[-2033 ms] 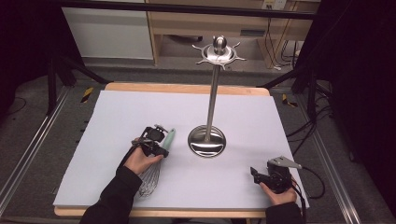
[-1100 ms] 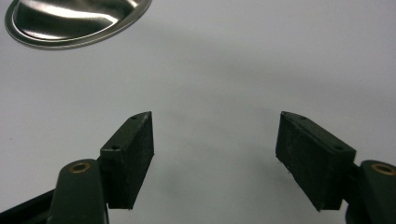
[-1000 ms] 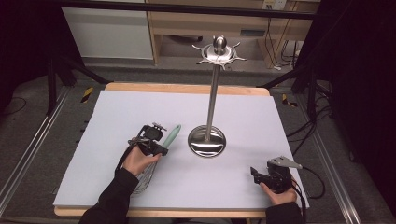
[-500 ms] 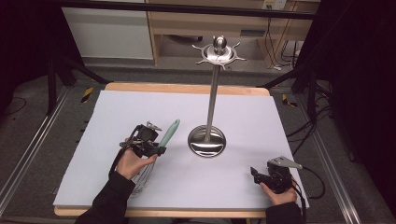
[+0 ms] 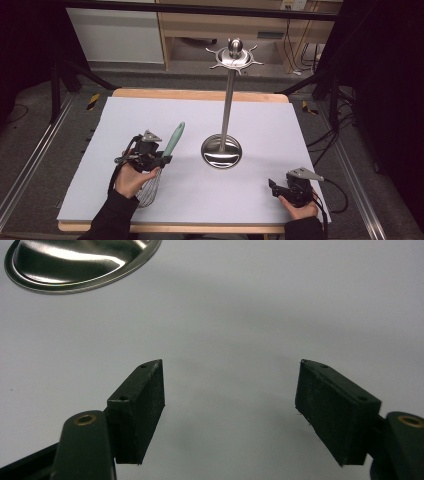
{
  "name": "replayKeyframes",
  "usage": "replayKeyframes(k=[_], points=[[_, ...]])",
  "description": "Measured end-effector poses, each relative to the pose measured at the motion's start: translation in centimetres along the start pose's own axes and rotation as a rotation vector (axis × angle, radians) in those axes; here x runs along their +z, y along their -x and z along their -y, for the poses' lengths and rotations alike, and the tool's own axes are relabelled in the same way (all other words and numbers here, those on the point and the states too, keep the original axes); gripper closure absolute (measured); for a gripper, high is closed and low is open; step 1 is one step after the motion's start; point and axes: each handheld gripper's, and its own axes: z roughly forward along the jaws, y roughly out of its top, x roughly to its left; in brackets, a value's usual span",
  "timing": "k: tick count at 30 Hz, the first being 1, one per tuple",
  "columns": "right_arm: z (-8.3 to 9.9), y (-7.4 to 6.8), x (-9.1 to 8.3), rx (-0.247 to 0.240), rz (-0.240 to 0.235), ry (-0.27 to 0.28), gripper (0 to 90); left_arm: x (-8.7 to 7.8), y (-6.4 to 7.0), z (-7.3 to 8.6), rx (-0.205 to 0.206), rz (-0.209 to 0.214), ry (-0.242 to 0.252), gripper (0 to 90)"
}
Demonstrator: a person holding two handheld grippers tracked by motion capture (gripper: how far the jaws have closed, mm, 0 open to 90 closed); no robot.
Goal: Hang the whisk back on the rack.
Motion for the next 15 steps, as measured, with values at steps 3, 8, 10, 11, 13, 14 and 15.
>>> replayKeyframes(k=[3,8,10,11,13,14,15], points=[[0.0,0.0,0.0,0.000,-0.001,0.001,28.0,-0.5,-0.1,0.3,-0.003,0.001,0.018,69.0],[0.0,0.0,0.0,0.003,0.000,-0.001,28.0,-1.5,-0.4,0.8,-0.014,-0.003,0.056,69.0],[0.0,0.0,0.0,0.002,0.002,-0.002,28.0,-1.8,-0.4,1.1,-0.022,-0.001,0.071,69.0],[0.0,0.0,0.0,0.004,0.000,-0.001,28.1,-2.0,-0.5,1.2,-0.021,-0.001,0.080,69.0],[0.1,0.1,0.0,0.000,0.002,-0.001,28.1,-2.3,-0.6,1.4,-0.026,-0.002,0.091,69.0],[0.1,0.1,0.0,0.001,0.003,-0.001,28.0,-2.6,-0.6,1.5,-0.023,-0.009,0.102,69.0],[0.1,0.1,0.0,0.001,0.003,-0.001,28.0,-2.6,-0.6,1.5,-0.023,-0.009,0.102,69.0]])
